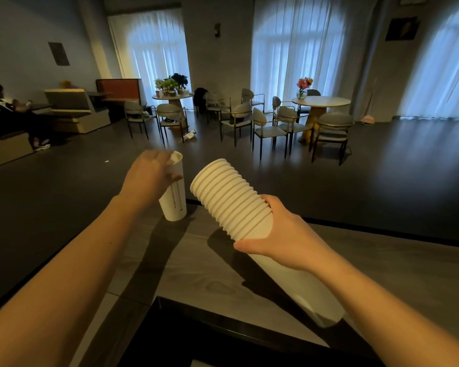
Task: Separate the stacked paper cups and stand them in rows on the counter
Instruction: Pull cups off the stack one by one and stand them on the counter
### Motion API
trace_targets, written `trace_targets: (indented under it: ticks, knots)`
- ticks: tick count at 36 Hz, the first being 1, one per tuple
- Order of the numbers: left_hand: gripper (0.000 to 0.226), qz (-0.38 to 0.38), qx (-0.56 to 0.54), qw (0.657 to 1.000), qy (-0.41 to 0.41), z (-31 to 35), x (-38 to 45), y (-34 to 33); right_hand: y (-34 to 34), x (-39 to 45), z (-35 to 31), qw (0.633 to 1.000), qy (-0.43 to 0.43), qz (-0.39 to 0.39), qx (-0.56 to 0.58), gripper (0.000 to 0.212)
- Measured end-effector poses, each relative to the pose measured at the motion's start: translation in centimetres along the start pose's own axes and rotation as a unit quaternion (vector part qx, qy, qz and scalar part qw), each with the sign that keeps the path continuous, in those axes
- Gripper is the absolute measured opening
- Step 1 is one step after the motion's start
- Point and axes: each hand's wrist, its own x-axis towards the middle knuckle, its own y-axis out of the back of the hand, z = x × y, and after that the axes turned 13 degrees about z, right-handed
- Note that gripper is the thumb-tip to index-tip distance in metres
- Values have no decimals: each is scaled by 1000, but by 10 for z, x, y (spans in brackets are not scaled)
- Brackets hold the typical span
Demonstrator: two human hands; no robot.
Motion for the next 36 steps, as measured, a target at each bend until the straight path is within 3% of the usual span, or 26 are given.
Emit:
trace_targets:
  ticks: [2, 4, 5, 7, 10, 14, 18, 24, 29, 31, 36]
  knots:
    - [57, 68, -27, 997, 1, 9, -1, 14, 1, -3, 0, 1000, 2, 1, -1, 102]
    - [41, 119, -111, 986, 39, 27, -2, 34, 3, -6, 0, 1000, 7, 2, 2, 101]
    - [33, 103, -182, 975, 73, 39, -2, 46, 4, -8, 0, 1000, 9, 3, 6, 100]
    - [28, -20, -332, 935, 125, 59, -2, 69, 6, -12, -2, 1000, 11, 8, 15, 99]
    - [39, -215, -364, 900, 106, 75, -9, 91, 10, -20, -5, 999, 13, 13, 26, 100]
    - [28, -252, -366, 892, 79, 88, -16, 109, 21, -31, -7, 999, 19, 16, 30, 102]
    - [16, -247, -390, 874, 154, 100, -18, 120, 28, -41, -5, 999, 27, 6, 16, 114]
    - [17, -175, -348, 901, 188, 114, -19, 131, 32, -55, 4, 999, 32, -4, 24, 115]
    - [42, 53, -286, 933, 213, 96, -4, 137, 41, -59, 20, 1000, 10, 8, 4, 114]
    - [44, 96, -234, 950, 183, 93, -4, 127, 42, -58, 28, 1000, -5, 15, -14, 116]
    - [20, -26, -106, 992, 60, 104, -22, 75, 41, -51, 38, 999, -15, 14, -26, 118]
